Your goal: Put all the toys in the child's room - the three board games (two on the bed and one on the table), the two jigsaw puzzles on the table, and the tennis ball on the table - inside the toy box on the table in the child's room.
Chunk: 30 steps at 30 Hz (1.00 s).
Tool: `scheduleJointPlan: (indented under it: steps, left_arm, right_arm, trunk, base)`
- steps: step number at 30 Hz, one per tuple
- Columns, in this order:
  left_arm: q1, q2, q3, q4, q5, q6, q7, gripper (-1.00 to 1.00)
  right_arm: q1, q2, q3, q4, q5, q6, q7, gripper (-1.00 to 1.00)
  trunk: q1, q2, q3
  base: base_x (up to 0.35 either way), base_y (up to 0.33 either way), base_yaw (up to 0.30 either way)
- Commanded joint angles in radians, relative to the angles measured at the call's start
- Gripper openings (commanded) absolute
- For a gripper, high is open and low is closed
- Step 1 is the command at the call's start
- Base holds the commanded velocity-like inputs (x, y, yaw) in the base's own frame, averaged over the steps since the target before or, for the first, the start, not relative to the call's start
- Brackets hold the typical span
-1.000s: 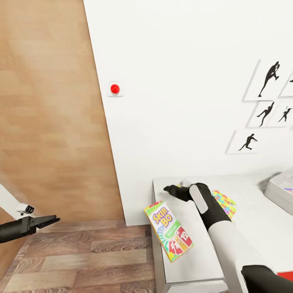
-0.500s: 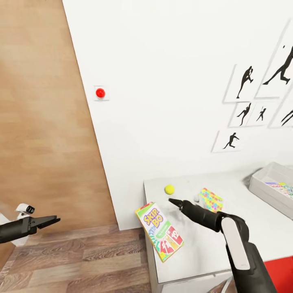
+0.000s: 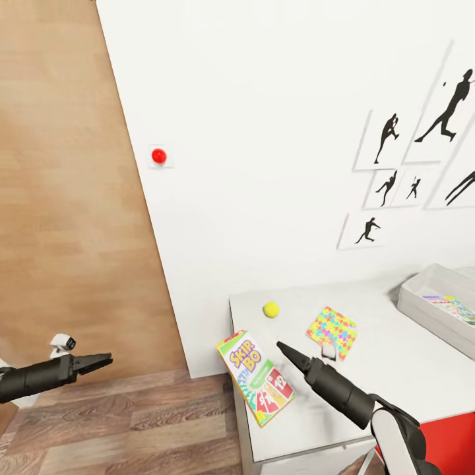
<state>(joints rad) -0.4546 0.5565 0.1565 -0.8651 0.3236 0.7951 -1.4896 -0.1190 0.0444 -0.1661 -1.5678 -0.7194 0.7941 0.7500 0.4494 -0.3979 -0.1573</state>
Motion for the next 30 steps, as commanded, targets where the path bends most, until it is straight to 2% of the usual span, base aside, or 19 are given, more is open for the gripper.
scheduleJointPlan:
  steps: [1,3,4,8,9,12,13,16,17,22,25,30]
  left_arm:
    - [-0.003,-0.021,-0.001,0.0,-0.007,0.012,0.03,1.0]
    - [-0.004,-0.044,-0.001,0.0,-0.012,0.013,0.067,1.0]
    - [-0.005,-0.067,-0.001,0.0,-0.015,0.014,0.107,1.0]
    - [-0.007,-0.12,-0.001,0.0,-0.019,0.017,0.214,1.0]
    - [-0.007,-0.138,-0.001,0.0,-0.02,0.018,0.252,1.0]
    - [-0.007,-0.159,-0.002,0.0,-0.02,0.019,0.297,1.0]
    - [-0.008,-0.169,-0.002,0.0,-0.02,0.019,0.316,1.0]
    - [-0.008,-0.185,-0.002,0.0,-0.02,0.022,0.338,1.0]
    - [-0.009,-0.191,-0.008,0.006,-0.026,0.028,0.332,1.0]
    - [-0.008,-0.211,-0.006,0.024,-0.025,0.025,0.33,1.0]
    - [-0.008,-0.213,-0.002,0.007,-0.021,0.024,0.34,1.0]
    - [-0.008,-0.214,-0.002,0.004,-0.021,0.024,0.342,1.0]
  right_arm:
    - [0.005,0.001,-0.002,-0.002,0.0,0.002,0.015,1.0]
    - [0.009,0.0,-0.002,-0.003,0.0,-0.001,0.025,1.0]
    - [0.012,0.0,-0.002,-0.003,0.0,-0.003,0.036,1.0]
    - [0.015,-0.003,-0.004,-0.005,0.0,-0.006,0.063,1.0]
    - [0.015,-0.009,-0.005,-0.005,0.0,-0.006,0.075,1.0]
    - [0.016,-0.03,-0.005,-0.006,0.0,-0.008,0.097,1.0]
    - [0.017,-0.048,-0.005,-0.006,-0.001,-0.014,0.114,1.0]
    - [0.017,-0.075,-0.006,-0.006,-0.001,-0.037,0.155,1.0]
    - [0.023,-0.077,-0.012,0.0,0.003,-0.043,0.16,1.0]
    - [0.04,-0.071,-0.04,0.008,-0.001,-0.059,0.188,1.0]
    - [0.033,-0.071,-0.024,0.006,-0.003,-0.051,0.171,1.0]
    - [0.033,-0.073,-0.021,0.006,-0.004,-0.05,0.153,1.0]
  trunk:
    - [0.001,-0.002,-0.002]
    - [0.001,-0.002,-0.001]
    - [0.001,-0.002,-0.001]
    - [0.001,-0.002,0.0]
    - [0.001,-0.002,0.0]
    - [0.001,-0.002,0.0]
    - [0.001,-0.002,0.0]
    - [0.001,-0.002,0.0]
    - [0.001,-0.002,0.0]
    - [0.001,-0.002,0.0]
    - [0.001,-0.002,0.0]
    - [0.001,-0.002,0.0]
  base:
    - [0.0,0.0,-0.003]
    - [0.0,0.0,-0.002]
    - [0.0,0.0,-0.001]
    - [0.001,0.0,0.0]
    - [0.031,0.0,0.0]
    - [0.054,-0.007,0.0]
    - [0.083,-0.049,0.0]
    - [0.101,-0.09,0.0]
    - [0.0,0.0,0.0]
    - [0.0,0.0,0.0]
    - [0.0,0.0,0.0]
    - [0.0,0.0,0.0]
